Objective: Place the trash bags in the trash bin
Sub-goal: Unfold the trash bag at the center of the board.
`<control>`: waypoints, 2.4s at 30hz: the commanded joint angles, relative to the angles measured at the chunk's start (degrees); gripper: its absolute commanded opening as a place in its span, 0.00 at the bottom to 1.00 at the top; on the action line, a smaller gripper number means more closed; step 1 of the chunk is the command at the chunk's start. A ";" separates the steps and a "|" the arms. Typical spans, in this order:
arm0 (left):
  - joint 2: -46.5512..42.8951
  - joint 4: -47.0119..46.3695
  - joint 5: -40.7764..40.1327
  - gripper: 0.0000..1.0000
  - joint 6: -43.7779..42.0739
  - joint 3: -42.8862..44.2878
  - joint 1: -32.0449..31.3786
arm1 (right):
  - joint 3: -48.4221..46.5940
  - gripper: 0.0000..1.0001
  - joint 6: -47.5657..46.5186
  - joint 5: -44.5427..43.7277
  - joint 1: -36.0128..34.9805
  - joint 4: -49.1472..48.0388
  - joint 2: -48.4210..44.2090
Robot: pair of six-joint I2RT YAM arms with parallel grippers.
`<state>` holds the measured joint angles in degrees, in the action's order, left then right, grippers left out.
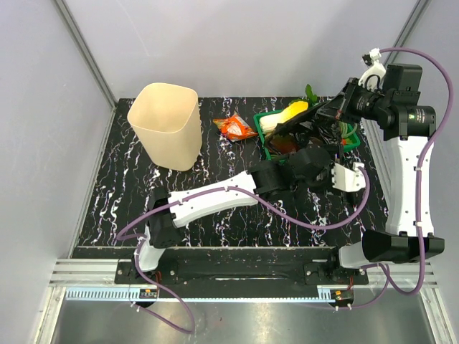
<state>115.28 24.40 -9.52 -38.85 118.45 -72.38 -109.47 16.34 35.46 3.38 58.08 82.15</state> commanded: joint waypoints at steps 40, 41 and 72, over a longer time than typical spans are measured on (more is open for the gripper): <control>-21.68 28.50 11.54 0.00 -2.37 -7.01 7.51 | 3.56 0.00 -14.75 -9.00 1.81 0.45 -7.00; -21.68 28.59 11.71 0.00 -2.63 -6.57 7.86 | 3.65 0.00 -14.93 -9.36 1.81 0.54 -7.09; -32.66 49.07 24.64 0.00 -15.11 -11.13 14.90 | 4.97 0.00 -23.02 -24.82 1.81 -0.69 -6.56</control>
<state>85.06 71.29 12.25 -51.79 109.62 -57.78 -103.42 -5.02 14.31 4.95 59.70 75.31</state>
